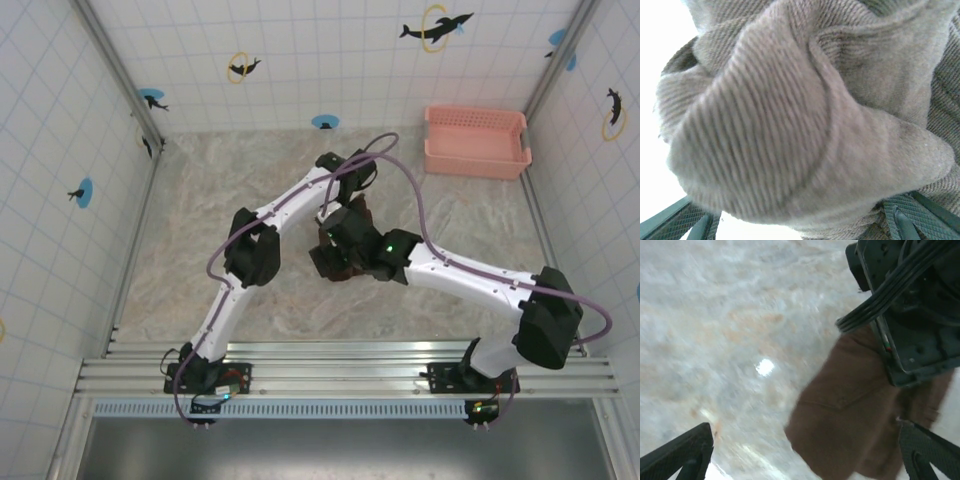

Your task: Roll up the long pants

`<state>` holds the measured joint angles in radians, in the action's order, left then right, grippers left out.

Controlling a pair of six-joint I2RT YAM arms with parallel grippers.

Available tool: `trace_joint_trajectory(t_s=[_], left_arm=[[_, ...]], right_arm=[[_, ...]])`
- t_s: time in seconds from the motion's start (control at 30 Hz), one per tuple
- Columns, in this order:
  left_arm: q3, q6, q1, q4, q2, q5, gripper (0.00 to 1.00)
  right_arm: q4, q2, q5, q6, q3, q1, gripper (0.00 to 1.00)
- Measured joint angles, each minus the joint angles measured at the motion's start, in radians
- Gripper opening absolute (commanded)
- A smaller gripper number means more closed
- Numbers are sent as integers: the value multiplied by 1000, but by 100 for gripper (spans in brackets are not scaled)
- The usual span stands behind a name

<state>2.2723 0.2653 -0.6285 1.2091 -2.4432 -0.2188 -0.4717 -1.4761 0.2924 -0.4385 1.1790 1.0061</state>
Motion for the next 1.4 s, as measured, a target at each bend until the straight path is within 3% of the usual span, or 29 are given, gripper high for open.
trace_joint_trajectory(t_s=[0.27,0.4,0.57,0.87,1.1,1.4], left_arm=[[-7,0,0,-2,2,8,85],[8,-3,7,8,-3,31,85],[39,-8,25,32,-18,81,85],[31,-32,61,29,-16,178,85],[27,-43,74,27,-15,217,85],[0,-61,80,24,-4,259,85]], right_arm=[[-186,-103,448,-49,10,251,98],[-282,-327,647,-126,135,372,98],[-352,-526,813,-202,269,425,98],[-506,-653,922,-359,400,377,98],[-612,-785,916,-500,486,320,98],[-680,-837,903,-614,489,235,98]])
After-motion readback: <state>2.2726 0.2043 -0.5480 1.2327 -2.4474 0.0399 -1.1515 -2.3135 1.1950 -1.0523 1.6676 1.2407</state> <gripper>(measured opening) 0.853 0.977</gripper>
